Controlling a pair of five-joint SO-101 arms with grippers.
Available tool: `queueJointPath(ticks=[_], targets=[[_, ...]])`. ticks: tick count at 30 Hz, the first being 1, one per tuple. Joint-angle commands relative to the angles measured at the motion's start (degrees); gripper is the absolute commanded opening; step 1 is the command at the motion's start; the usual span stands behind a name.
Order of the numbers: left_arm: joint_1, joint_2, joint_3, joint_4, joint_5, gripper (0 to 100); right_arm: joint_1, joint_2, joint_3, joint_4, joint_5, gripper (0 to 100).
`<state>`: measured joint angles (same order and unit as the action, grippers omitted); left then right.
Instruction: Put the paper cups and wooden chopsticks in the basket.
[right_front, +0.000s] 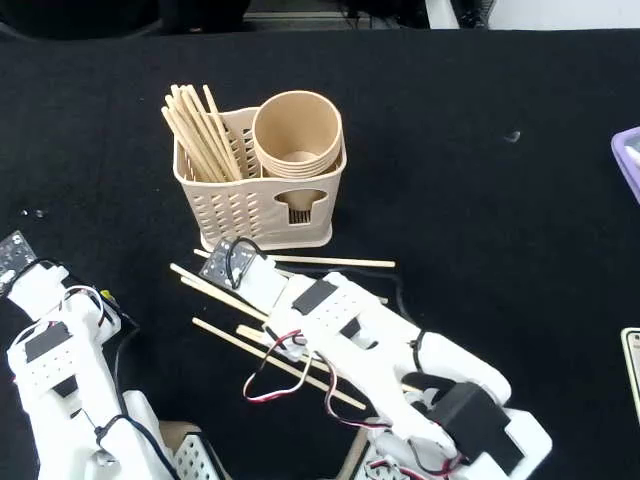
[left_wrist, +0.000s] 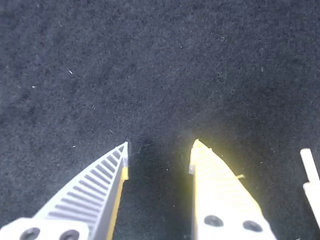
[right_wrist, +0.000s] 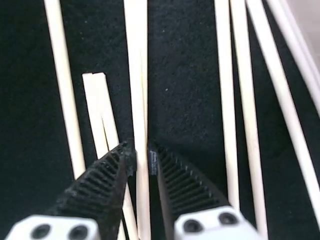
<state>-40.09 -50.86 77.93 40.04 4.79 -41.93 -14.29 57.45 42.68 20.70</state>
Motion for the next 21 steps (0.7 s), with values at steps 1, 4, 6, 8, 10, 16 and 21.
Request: queueJointPath(ticks=[1,4,6,8,10,16,21], targets=[[0.31,-0.79,-1.27,-0.79,-0.35,21,0.7,-7.6,-0.75,3.43,0.26,1.0],[0.4,-0.79,-1.27,-0.79,-0.35,21,1.05,-16.48,0.48,6.86,0.26,1.0],[0.4,-0.79,-1.19,-0.79,-0.35,21,1.14,-22.81,1.8,8.35,0.26,1.0],[0.4,-0.79,-1.19,-0.79,-0.35,21,1.14,-29.23,3.03,9.76,0.26,1.0],[0.48,-0.79,-1.19,-0.79,-0.35,21,0.97,-35.56,3.38,11.16,0.26,1.0],[0.48,-0.79,-1.19,-0.79,-0.35,21,1.05,-53.14,-0.22,14.42,-0.18,1.1],[0.48,-0.79,-1.19,-0.79,-0.35,21,0.79,-61.32,-1.8,4.66,-0.35,1.1]])
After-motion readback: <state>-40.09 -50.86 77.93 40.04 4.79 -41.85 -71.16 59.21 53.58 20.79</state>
